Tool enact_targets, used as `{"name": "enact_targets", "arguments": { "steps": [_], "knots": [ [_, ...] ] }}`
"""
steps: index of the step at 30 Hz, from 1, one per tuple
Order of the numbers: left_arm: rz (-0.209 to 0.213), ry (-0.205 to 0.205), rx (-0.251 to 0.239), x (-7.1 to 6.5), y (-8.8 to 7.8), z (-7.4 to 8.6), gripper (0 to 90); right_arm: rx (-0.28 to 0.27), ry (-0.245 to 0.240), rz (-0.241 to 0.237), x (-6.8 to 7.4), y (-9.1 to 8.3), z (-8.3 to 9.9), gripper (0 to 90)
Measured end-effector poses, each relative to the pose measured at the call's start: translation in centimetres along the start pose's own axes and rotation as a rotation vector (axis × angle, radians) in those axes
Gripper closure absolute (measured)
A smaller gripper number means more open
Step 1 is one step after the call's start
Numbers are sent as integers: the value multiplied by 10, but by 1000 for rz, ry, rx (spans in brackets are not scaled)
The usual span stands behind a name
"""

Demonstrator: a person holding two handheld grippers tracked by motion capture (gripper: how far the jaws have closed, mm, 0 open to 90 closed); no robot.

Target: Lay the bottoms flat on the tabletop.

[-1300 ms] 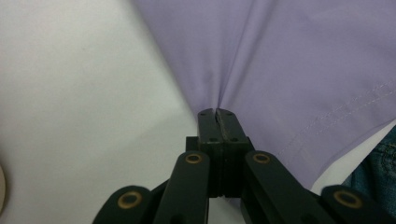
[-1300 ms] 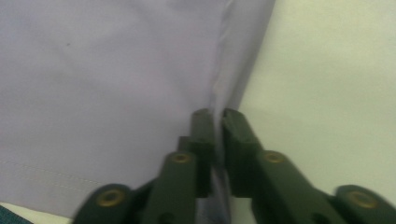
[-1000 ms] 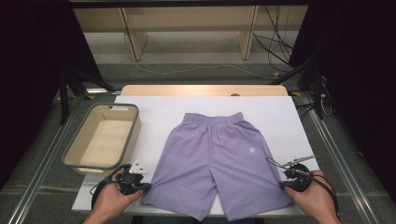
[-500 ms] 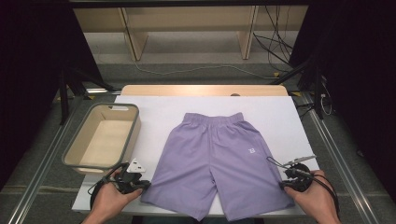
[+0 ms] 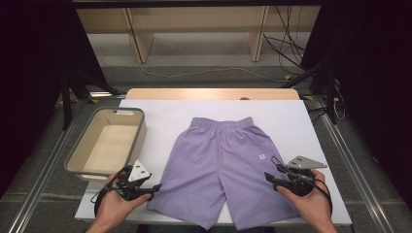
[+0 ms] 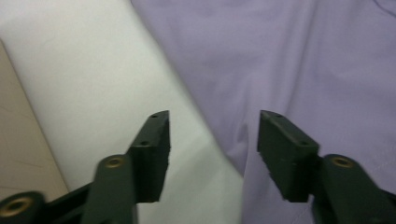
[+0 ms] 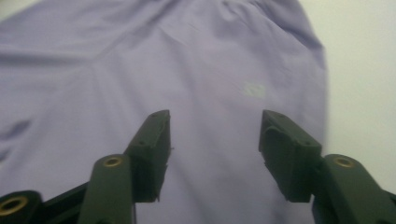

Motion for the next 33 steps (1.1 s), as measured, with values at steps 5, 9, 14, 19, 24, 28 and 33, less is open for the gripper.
{"name": "enact_targets", "arguments": {
  "steps": [5, 9, 14, 19, 24, 28, 33],
  "knots": [
    [16, -11, -47, -2, 0, -6, 313, -52, -30, -48, 17, 10, -11, 360],
    [35, -23, -70, -6, 0, -9, 250, -97, -32, -81, 27, 15, -22, 321],
    [58, -24, -87, -9, 1, -10, 191, -124, -26, -122, 38, 27, -30, 285],
    [71, -26, -82, -12, 5, -9, 162, -145, -37, -148, 48, 38, -40, 276],
    [77, -21, -76, -13, 5, -5, 158, -159, -58, -178, 61, 49, -49, 261],
    [90, -24, -74, -17, 5, -1, 158, -160, -68, -192, 68, 57, -55, 259],
    [96, -22, -69, -18, 7, 0, 159, -187, -93, -198, 75, 64, -66, 269]
  ]
}}
Point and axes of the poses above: each handheld gripper's, and its own axes: y roughly forward along the jaws, z roughly out of its underside, x roughly to its left, the point moved 10 cm from there along y, roughly forward along the jaws, and after that the axes turned 2 degrees about -z, right-handed, at the moved point
